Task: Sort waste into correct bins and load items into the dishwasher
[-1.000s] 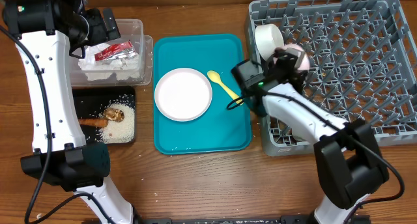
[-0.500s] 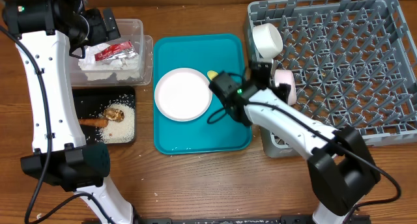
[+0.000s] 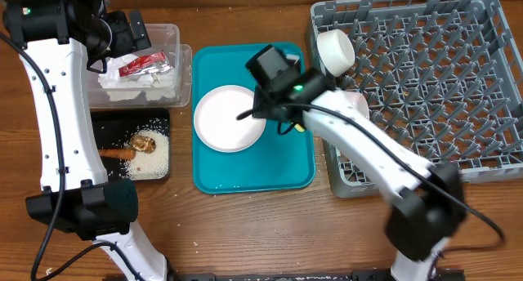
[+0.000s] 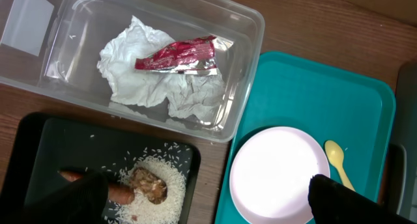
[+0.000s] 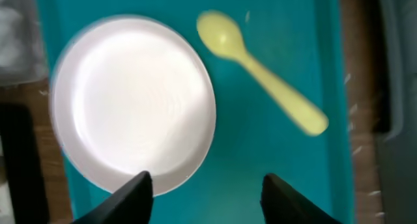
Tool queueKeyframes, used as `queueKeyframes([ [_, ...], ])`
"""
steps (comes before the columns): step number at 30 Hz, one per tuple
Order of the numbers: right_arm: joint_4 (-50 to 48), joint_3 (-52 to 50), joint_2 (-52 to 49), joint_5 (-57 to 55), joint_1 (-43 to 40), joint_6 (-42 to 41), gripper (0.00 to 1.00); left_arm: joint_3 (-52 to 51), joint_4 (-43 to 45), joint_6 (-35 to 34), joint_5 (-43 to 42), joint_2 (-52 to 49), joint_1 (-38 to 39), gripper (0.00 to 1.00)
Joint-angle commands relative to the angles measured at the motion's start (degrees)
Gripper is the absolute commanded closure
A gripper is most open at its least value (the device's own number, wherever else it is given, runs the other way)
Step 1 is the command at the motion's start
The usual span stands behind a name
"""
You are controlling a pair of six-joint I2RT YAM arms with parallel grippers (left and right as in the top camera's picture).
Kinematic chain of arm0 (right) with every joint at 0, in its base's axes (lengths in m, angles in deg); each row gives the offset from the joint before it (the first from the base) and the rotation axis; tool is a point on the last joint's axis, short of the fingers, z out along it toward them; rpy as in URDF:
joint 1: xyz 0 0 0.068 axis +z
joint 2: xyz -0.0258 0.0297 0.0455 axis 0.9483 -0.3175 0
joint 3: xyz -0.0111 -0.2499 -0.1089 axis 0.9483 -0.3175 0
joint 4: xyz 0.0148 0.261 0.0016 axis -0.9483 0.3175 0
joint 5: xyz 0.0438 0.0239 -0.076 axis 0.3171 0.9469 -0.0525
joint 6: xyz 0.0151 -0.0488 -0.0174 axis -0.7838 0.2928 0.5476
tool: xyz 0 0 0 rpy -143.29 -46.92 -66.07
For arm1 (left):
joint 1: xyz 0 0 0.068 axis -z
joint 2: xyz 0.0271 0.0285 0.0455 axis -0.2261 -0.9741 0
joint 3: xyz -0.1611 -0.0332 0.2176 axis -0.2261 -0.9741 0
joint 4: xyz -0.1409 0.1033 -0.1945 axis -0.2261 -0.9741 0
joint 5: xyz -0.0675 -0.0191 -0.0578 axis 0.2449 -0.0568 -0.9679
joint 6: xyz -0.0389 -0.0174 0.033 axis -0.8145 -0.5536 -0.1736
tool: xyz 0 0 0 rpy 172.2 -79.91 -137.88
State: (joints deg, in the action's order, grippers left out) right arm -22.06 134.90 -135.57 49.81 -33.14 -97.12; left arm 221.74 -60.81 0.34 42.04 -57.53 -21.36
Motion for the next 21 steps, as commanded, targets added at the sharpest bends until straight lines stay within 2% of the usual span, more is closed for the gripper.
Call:
queueKeyframes([
  [1,-1.6,-1.3,-7.5,6.0,0.2,-5.2,0.52,-0.1,0.0,-0.1,0.2,-0.1,-0.3,0.0],
  [8,-6.1,-1.3,-14.4,7.5,0.2,-7.5,0.63,-0.1,0.0,-0.1,0.2,-0.1,-0.3,0.0],
  [11,-6.7,-1.3,-15.9,7.5,0.2,-8.2,0.8,-0.1,0.0,-0.1,0.2,-0.1,-0.3,0.0],
  [13,-6.8,-1.2,-16.1,7.4,0.1,-8.1,0.96,-0.1,0.0,-0.1,0.2,-0.1,-0.3,0.0],
  [18,-5.7,0.0,-14.1,5.0,-1.1,-8.1,0.96,-0.1,0.1,-0.1,0.2,-0.1,-0.3,0.0],
  [21,-4.4,2.5,-9.7,-4.0,-2.4,-4.7,0.96,-0.1,0.0,-0.1,0.2,-0.1,-0.3,0.0],
])
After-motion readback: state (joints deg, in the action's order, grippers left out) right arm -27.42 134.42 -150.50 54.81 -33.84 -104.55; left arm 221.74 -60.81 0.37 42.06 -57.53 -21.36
